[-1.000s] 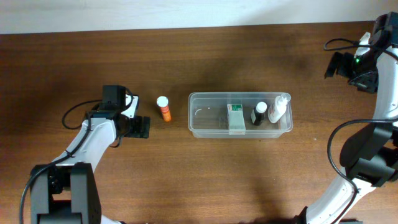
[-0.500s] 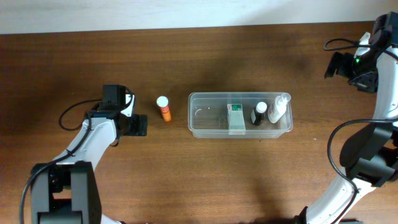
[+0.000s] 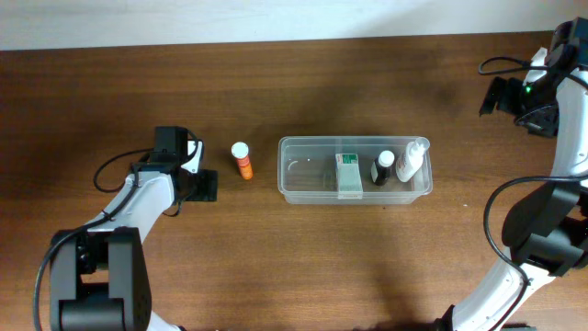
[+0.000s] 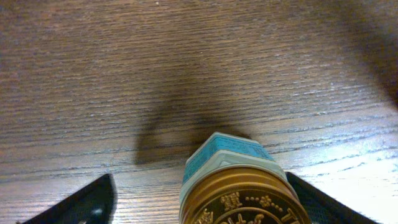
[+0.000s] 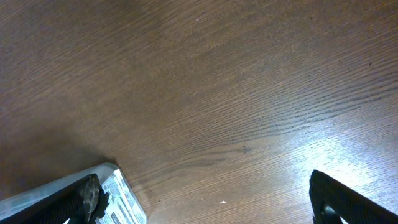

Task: Pack container
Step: 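Close the left gripper on the gold jar and lift it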

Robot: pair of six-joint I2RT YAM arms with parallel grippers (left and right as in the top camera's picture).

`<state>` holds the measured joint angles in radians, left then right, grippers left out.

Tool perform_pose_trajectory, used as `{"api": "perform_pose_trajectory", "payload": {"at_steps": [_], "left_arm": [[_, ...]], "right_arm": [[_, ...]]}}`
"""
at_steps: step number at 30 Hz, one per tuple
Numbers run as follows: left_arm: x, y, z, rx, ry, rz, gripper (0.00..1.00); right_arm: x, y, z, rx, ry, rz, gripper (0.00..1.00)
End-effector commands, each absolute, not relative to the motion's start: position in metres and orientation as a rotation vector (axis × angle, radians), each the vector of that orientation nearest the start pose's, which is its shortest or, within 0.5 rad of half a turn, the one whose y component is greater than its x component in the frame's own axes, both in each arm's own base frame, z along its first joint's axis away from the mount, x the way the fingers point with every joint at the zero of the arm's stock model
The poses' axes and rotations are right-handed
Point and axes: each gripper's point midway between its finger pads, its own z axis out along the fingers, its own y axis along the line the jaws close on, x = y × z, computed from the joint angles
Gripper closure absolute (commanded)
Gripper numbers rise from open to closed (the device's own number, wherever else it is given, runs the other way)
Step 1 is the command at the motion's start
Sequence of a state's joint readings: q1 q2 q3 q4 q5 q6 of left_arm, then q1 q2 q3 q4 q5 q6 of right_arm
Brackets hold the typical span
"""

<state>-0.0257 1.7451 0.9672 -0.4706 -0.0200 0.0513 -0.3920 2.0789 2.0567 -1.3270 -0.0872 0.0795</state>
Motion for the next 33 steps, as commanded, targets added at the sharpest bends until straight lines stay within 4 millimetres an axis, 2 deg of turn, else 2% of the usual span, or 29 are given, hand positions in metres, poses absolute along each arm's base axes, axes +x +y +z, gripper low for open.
{"api": "perform_pose_trajectory", "payload": {"at_steps": [1, 3, 9, 18, 22, 25, 30, 33], "left_arm": [[0.369, -0.008, 0.015, 0.096, 2.795, 0.012, 0.31], [0.37, -0.008, 0.016, 0.095, 2.789, 0.011, 0.4], [0.371, -0.008, 0.016, 0.095, 2.788, 0.011, 0.52], [0.371, -0.007, 0.016, 0.094, 2.788, 0.016, 0.59], [0.376, -0.008, 0.025, 0.095, 2.783, 0.016, 0.59], [0.387, -0.008, 0.042, 0.111, 2.773, 0.019, 0.59], [0.409, -0.008, 0.087, 0.128, 2.735, 0.025, 0.6], [0.428, -0.005, 0.131, 0.131, 2.675, 0.054, 0.6]], "right_arm": [[0.42, -0.156, 0.16, 0.676, 2.83, 0.07, 0.02], [0.42, -0.156, 0.16, 0.676, 2.83, 0.07, 0.02], [0.42, -0.156, 0.16, 0.676, 2.83, 0.07, 0.02], [0.42, -0.156, 0.16, 0.676, 2.83, 0.07, 0.02], [0.42, -0.156, 0.16, 0.676, 2.83, 0.07, 0.02], [0.42, -0.156, 0.16, 0.676, 2.83, 0.07, 0.02], [0.42, -0.156, 0.16, 0.676, 2.83, 0.07, 0.02], [0.42, -0.156, 0.16, 0.676, 2.83, 0.07, 0.02]]}}
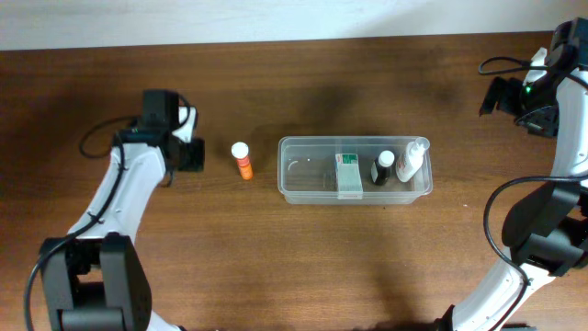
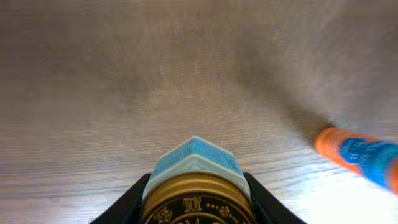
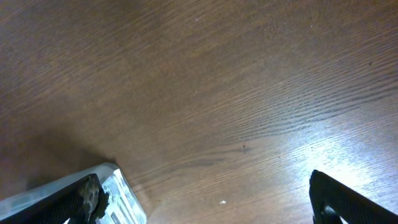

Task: Pack container
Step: 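Close the left gripper on the gold jar and lift it, then carry the gold jar over the container's left end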

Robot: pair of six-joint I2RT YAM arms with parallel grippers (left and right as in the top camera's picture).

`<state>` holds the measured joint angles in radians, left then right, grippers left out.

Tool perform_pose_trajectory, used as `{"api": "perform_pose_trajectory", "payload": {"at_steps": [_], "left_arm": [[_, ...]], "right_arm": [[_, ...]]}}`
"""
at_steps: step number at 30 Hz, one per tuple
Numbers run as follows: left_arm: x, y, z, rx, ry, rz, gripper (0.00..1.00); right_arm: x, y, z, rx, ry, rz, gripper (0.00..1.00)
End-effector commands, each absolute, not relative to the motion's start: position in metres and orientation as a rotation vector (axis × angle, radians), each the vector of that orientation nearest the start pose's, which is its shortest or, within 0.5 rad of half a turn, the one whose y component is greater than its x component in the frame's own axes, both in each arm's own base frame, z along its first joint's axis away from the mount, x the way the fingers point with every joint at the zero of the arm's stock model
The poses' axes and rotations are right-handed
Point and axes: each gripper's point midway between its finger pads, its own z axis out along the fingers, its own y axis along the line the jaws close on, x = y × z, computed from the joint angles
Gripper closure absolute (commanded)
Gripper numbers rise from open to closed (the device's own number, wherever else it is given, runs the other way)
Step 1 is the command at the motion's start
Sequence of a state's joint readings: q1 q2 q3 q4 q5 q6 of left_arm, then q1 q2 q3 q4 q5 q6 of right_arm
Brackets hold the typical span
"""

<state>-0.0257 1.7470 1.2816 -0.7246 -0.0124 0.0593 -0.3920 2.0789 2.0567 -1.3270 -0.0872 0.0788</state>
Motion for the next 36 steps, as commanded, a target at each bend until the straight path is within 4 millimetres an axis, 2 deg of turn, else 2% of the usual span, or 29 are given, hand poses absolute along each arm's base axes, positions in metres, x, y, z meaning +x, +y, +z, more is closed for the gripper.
{"api": "perform_pose_trajectory", "payload": {"at_steps": [1, 3, 6, 9, 12, 13, 14, 16, 19, 23, 25, 28, 33, 36], "left_arm": [[0.432, -0.006, 0.142, 0.13, 2.657, 0.054, 0.59], [0.444, -0.006, 0.183, 0.126, 2.59, 0.053, 0.59], [0.45, -0.012, 0.224, 0.138, 2.534, 0.045, 0.59], [0.448, -0.036, 0.261, 0.2, 2.488, 0.023, 0.59], [0.442, -0.078, 0.274, 0.316, 2.462, -0.068, 0.59], [0.435, -0.108, 0.275, 0.398, 2.45, -0.152, 0.59], [0.428, -0.13, 0.275, 0.463, 2.443, -0.213, 0.59], [0.418, -0.157, 0.274, 0.54, 2.439, -0.271, 0.59], [0.387, -0.203, 0.266, 0.7, 2.463, -0.327, 0.59], [0.363, -0.233, 0.246, 0.824, 2.512, -0.349, 0.59], [0.359, -0.244, 0.23, 0.868, 2.543, -0.35, 0.59], [0.355, -0.257, 0.194, 0.93, 2.631, -0.338, 0.59], [0.344, -0.268, 0.152, 0.997, 2.75, -0.353, 0.59], [0.339, -0.266, 0.136, 1.013, 2.815, -0.347, 0.59]], "right_arm": [[0.42, -0.156, 0.16, 0.676, 2.83, 0.07, 0.02], [0.42, -0.156, 0.16, 0.676, 2.83, 0.07, 0.02], [0.42, -0.156, 0.16, 0.676, 2.83, 0.07, 0.02], [0.42, -0.156, 0.16, 0.676, 2.83, 0.07, 0.02], [0.42, -0.156, 0.16, 0.676, 2.83, 0.07, 0.02], [0.42, -0.156, 0.16, 0.676, 2.83, 0.07, 0.02], [0.42, -0.156, 0.16, 0.676, 2.83, 0.07, 0.02], [0.42, -0.156, 0.16, 0.676, 2.83, 0.07, 0.02], [0.42, -0.156, 0.16, 0.676, 2.83, 0.07, 0.02], [0.42, -0.156, 0.16, 0.676, 2.83, 0.07, 0.02], [0.42, -0.156, 0.16, 0.676, 2.83, 0.07, 0.02], [0.42, -0.156, 0.16, 0.676, 2.83, 0.07, 0.02], [0.42, -0.156, 0.16, 0.676, 2.83, 0.07, 0.02], [0.42, -0.156, 0.16, 0.676, 2.83, 0.071, 0.02]]}}
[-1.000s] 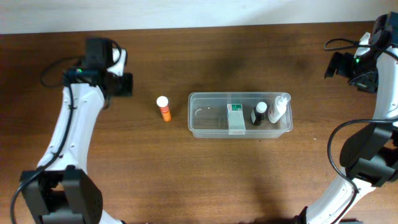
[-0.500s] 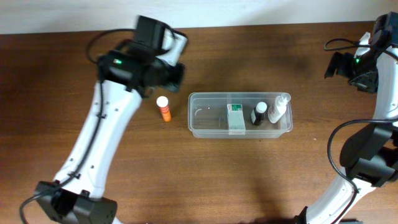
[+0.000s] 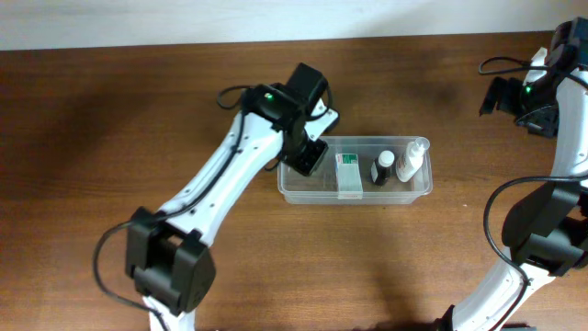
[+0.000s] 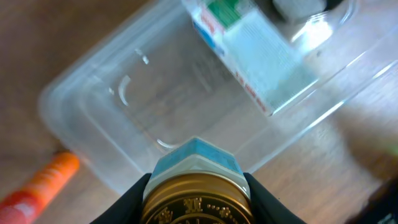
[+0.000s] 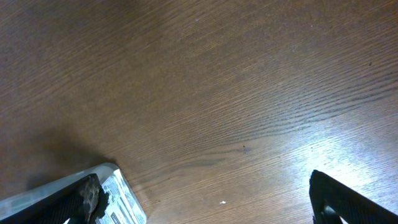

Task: Pack container
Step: 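Carry the gold jar over the container's left end, then lower the gold jar into the container and open the left gripper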

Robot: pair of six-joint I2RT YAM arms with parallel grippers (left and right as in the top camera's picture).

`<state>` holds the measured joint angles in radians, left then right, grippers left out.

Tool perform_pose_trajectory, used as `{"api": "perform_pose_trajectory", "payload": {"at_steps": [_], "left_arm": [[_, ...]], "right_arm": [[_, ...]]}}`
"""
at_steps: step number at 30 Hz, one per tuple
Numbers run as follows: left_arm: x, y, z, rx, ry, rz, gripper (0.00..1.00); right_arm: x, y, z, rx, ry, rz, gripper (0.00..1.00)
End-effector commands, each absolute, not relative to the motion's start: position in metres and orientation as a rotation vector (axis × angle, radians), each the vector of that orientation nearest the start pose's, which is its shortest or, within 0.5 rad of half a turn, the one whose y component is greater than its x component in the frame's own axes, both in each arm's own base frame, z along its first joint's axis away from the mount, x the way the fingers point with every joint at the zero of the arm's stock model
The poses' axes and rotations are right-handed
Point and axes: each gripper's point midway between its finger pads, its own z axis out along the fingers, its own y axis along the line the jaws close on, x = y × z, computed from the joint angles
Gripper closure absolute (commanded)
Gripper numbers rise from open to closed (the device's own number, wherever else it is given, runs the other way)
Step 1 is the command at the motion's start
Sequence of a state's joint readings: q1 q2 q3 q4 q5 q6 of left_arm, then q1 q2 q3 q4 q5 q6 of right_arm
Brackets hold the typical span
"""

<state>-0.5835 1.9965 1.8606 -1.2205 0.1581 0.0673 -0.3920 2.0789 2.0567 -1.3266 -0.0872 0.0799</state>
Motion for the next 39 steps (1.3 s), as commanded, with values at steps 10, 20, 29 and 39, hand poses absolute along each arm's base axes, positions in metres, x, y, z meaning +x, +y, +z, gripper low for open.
{"api": "perform_pose_trajectory", "payload": {"at_steps": [10, 20, 29, 39], "left_arm": [[0.358, -0.276, 0.109, 1.114, 2.752, -0.323, 0.59], [0.372, -0.272, 0.084, 1.107, 2.765, -0.224, 0.6], [0.365, -0.274, 0.059, 1.125, 2.824, -0.269, 0.64], [0.365, -0.274, 0.059, 1.125, 2.821, -0.27, 0.62]], "right_arm": [[0.42, -0.156, 0.16, 0.676, 2.83, 0.07, 0.02], [0.42, -0.156, 0.16, 0.676, 2.83, 0.07, 0.02], [0.42, -0.156, 0.16, 0.676, 2.83, 0.07, 0.02], [0.42, -0.156, 0.16, 0.676, 2.83, 0.07, 0.02]]}}
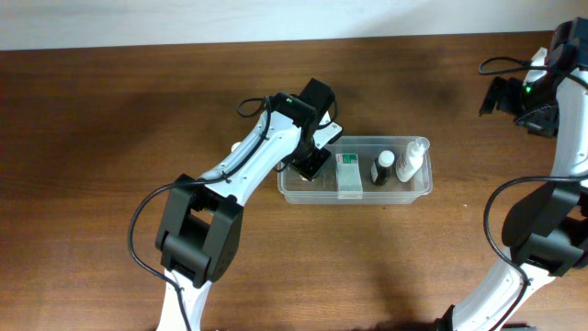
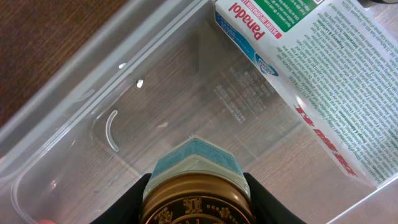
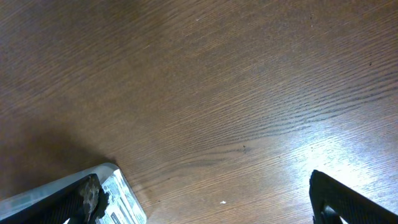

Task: Pack container
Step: 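Lower the gold jar into the container and open the left gripper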

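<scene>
A clear plastic container (image 1: pixel 418 190) lies in the middle of the table. It holds a green-and-white Panadol box (image 1: pixel 347 175), a dark bottle (image 1: pixel 381 168) and a white bottle (image 1: pixel 412 160). My left gripper (image 1: pixel 310 162) reaches down into the container's bare left end (image 2: pixel 118 106). It is shut on a gold-lidded jar with a teal label (image 2: pixel 196 163), its fingers (image 2: pixel 134 202) tight against the jar's sides. The Panadol box (image 2: pixel 311 81) lies just right of the jar. My right gripper (image 3: pixel 205 211) is open at the far right, with only wood under it.
The right arm (image 1: pixel 542 92) stands at the table's far right edge, away from the container. A corner of the container (image 3: pixel 115 186) shows at the lower left of the right wrist view. The left arm (image 1: pixel 262 156) crosses the table left of the container.
The left gripper, still shut on the jar, is lower: the container's floor and the Panadol box look closer and the jar sits between the walls. The right arm has not moved.
The left gripper stood open around the jar on the table at the left. Then it was shut on the jar, left of an orange tube. Then it held the jar over the container's left end, and now lower inside it.
</scene>
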Robot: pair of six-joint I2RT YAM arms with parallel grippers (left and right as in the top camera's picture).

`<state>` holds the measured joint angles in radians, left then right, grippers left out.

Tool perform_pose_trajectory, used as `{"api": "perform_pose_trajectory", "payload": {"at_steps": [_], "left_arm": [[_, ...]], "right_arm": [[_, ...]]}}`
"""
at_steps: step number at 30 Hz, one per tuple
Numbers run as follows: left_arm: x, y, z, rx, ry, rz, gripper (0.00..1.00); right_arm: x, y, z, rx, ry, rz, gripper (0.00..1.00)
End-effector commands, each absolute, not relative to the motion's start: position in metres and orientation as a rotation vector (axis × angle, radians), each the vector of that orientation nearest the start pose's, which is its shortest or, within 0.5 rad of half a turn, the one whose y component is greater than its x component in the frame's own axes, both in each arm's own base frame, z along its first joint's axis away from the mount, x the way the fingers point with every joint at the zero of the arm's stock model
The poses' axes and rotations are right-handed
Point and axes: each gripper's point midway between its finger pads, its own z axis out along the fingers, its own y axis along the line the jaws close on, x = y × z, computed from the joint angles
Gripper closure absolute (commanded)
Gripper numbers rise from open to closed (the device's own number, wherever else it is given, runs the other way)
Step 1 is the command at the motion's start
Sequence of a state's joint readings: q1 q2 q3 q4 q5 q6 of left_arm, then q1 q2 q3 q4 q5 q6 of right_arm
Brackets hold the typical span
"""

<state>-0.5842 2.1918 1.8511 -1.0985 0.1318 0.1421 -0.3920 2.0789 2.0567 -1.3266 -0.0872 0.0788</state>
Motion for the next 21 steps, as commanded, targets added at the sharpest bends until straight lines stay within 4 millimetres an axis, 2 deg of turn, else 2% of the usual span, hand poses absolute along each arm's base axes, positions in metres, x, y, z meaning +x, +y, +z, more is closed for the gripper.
{"api": "perform_pose_trajectory", "payload": {"at_steps": [1, 12, 13, 14, 21], "left_arm": [[0.3655, -0.2745, 0.0587, 1.124, 2.82, -0.27, 0.62], [0.364, -0.2734, 0.0545, 1.127, 2.826, -0.268, 0.62], [0.3643, -0.2737, 0.0546, 1.126, 2.825, -0.269, 0.61], [0.3646, -0.2739, 0.0546, 1.125, 2.823, -0.269, 0.55], [0.3649, -0.274, 0.0547, 1.125, 2.822, -0.269, 0.57]], "right_arm": [[0.4196, -0.156, 0.1598, 0.676, 2.83, 0.07, 0.02], [0.4197, -0.156, 0.1599, 0.676, 2.83, 0.07, 0.02], [0.4197, -0.1561, 0.1599, 0.676, 2.83, 0.07, 0.02], [0.4196, -0.156, 0.1598, 0.676, 2.83, 0.07, 0.02], [0.4197, -0.156, 0.1599, 0.676, 2.83, 0.07, 0.02]]}}
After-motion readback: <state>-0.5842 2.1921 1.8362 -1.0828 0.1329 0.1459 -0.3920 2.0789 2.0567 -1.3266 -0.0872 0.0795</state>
